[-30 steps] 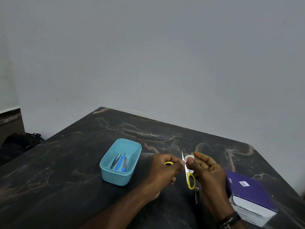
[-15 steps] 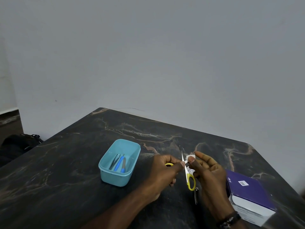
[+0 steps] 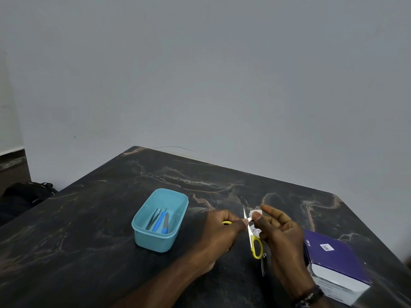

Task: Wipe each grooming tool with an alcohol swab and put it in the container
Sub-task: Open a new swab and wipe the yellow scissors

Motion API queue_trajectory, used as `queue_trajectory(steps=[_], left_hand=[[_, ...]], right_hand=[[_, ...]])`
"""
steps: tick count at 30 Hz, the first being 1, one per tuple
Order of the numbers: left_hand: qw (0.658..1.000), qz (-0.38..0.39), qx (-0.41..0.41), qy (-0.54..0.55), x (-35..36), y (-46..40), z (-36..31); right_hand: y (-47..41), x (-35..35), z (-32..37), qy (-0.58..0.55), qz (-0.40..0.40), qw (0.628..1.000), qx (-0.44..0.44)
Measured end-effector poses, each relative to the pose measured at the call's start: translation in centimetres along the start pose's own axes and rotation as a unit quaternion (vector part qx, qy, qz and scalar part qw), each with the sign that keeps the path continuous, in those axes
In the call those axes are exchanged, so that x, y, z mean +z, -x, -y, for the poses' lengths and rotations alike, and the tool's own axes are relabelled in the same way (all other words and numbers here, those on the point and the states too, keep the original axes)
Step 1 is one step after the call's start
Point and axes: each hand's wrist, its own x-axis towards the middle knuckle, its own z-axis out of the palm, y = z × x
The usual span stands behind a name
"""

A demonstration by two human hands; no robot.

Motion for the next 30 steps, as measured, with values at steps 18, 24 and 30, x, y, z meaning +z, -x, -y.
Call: queue_trajectory(steps=[18, 24, 30], left_hand=[[1.0, 0.015, -0.003, 0.008, -0.16, 0.12, -0.02], [1.0, 0.017, -0.002, 0.01, -0.24, 0.09, -0.12], [1.0, 0.014, -0.002, 0.007, -0.1, 0.01, 0.04]], right_hand=[[0.1, 0.05, -0.05, 0.006, 0.025, 1.0, 0.018], [0.23, 0.31, -0.06, 0.013, 0.017, 1.0, 0.001], [0.06, 0.02, -0.04, 0.004, 0.019, 1.0, 0.009]])
